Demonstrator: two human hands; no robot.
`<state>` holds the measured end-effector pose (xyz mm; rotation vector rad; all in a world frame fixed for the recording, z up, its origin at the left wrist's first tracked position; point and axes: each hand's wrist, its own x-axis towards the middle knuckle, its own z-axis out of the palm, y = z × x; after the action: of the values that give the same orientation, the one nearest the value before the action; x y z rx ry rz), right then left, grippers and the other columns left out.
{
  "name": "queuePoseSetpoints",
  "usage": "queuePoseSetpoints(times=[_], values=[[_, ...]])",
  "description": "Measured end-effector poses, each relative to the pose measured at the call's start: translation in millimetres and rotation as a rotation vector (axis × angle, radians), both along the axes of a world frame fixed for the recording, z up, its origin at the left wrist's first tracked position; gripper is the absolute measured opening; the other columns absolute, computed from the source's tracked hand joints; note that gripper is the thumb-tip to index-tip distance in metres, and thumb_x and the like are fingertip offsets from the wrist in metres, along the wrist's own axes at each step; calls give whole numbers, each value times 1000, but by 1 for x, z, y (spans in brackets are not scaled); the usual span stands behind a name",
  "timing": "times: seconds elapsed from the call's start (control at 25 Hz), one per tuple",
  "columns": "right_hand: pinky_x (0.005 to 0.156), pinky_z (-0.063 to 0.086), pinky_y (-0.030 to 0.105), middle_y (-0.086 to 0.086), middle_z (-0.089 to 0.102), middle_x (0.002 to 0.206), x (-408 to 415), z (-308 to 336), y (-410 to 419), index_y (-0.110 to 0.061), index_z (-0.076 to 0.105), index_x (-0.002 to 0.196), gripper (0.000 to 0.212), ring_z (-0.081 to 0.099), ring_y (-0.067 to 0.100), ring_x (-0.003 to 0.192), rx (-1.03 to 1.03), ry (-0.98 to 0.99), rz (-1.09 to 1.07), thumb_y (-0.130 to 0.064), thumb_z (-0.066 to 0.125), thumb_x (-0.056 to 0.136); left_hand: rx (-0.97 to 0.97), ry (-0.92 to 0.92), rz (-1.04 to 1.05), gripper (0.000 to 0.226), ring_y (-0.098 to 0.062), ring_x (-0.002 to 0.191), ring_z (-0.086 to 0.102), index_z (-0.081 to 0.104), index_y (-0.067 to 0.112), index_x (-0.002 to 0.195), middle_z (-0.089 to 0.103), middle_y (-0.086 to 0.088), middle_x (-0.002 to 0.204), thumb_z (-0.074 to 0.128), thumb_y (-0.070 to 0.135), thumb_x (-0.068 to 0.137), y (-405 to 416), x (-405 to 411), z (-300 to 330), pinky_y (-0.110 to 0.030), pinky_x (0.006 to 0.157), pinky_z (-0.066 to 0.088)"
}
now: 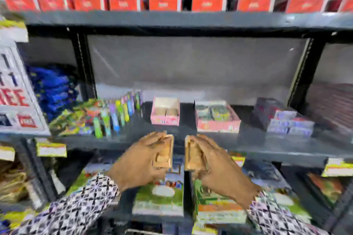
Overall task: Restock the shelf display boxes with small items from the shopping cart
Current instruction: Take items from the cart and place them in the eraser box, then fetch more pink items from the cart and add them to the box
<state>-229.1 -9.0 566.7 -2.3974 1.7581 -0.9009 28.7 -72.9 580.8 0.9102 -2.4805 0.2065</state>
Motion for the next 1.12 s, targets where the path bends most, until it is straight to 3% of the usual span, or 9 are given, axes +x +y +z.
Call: queuePoseSetpoints(times=[0.12,0.24,0.36,0.52,0.76,0.84,0.92,1.0,1.12], values=[[115,39,38,2,51,151,3,68,-43,-26,43,150,91,47,24,138,85,105,-8,-35,79,67,239,-78,98,100,-4,140,53,54,25,154,55,12,156,77,61,64,-38,-4,66,-16,121,33],[99,53,43,4,67,124,18,102,-96,-27,61,126,57,61,34,119,274,168,-12,-40,75,72,500,-35,188,73,-8,92,69,74,23,120,79,8,110,82,57,55,-92,-3,99,-33,94,59],[95,55,40,8,71,118,29,109,-152,-21,66,110,29,64,33,115,377,200,-39,-28,63,82,592,-81,243,53,-12,97,63,68,27,106,69,9,103,87,43,60,-141,-9,105,-29,89,53],[104,51,45,13,64,133,36,98,-198,-25,65,125,47,52,34,132,461,228,-46,-21,60,78,626,-153,249,58,-22,110,71,74,22,121,78,5,116,88,40,68,-193,-26,88,-38,101,57],[107,46,46,4,69,132,32,82,-214,-28,73,123,43,59,31,125,278,217,-120,-30,65,81,543,-94,239,52,-16,116,73,74,14,133,77,-1,133,86,28,84,-225,-21,70,-27,103,54],[105,48,44,6,67,133,34,81,-216,-30,73,124,45,60,32,121,241,189,-144,-32,63,80,473,-7,253,48,-10,106,76,78,18,127,80,6,125,89,28,82,-224,-22,66,-28,100,57],[99,53,42,8,69,128,42,80,-221,-28,76,119,41,65,33,113,213,171,-171,-31,65,80,395,-11,250,36,-2,84,72,82,26,117,83,10,111,88,36,83,-219,-26,60,-24,82,55],[96,57,42,9,72,123,49,76,-223,-25,78,114,35,68,32,109,202,155,-233,-25,68,80,322,-43,235,27,-5,79,68,82,29,113,84,6,108,83,39,88,-214,-28,54,-22,76,50],[92,59,40,14,73,116,54,70,-200,-18,77,114,32,69,35,108,137,155,-284,-15,69,82,269,11,206,32,-16,105,71,76,28,129,78,-1,130,74,33,98,-194,-23,48,-27,98,53]])
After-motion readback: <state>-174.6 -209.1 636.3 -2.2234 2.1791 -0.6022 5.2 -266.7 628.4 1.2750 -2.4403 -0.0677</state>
